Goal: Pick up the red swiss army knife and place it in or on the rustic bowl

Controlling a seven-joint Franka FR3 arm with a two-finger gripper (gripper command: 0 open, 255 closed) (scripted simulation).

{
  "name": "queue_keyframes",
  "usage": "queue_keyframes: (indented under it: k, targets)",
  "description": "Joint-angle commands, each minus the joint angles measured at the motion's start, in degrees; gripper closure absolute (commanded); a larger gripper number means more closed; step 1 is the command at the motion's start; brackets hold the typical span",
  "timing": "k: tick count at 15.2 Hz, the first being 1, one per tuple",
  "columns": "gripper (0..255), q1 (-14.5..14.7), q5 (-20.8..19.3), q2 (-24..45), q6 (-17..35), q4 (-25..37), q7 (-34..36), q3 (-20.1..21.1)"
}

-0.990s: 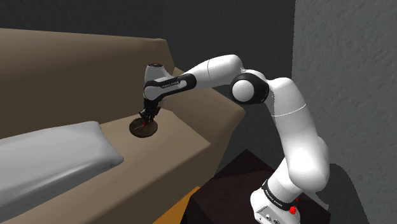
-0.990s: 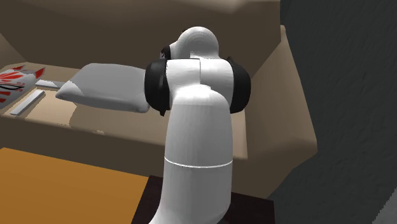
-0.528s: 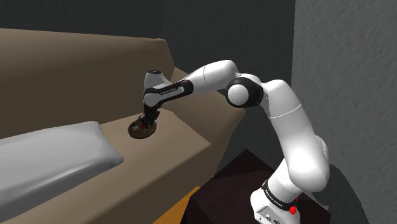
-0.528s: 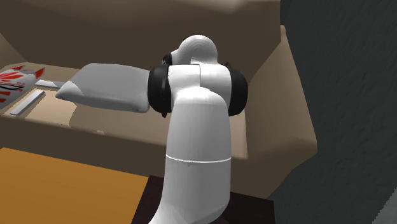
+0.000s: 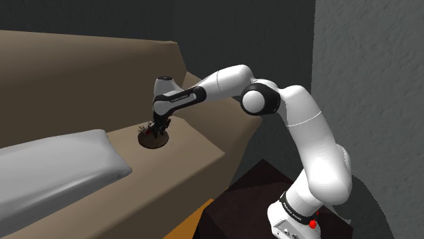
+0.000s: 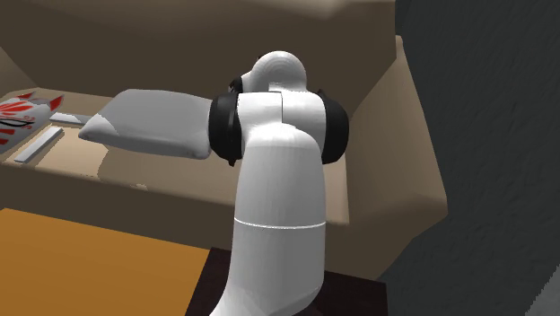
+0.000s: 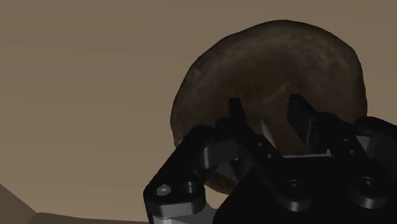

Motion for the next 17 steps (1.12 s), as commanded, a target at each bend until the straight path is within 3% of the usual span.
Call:
queue_keyframes:
  k: [1,5,9,17]
  targets:
    - [0,-0.02,0.0,0.0,0.0,-0.02,0.0,-0.01]
    - [0,-0.01,0.0,0.01,0.0,-0.02,0.01,-0.01]
    - [0,-0.4,0.4,-4.92,-3.95,-0.99,-0.18,0.39]
    - [0,-0.4,0.4,-4.92,-3.94,-1.0,-0.18,0.39]
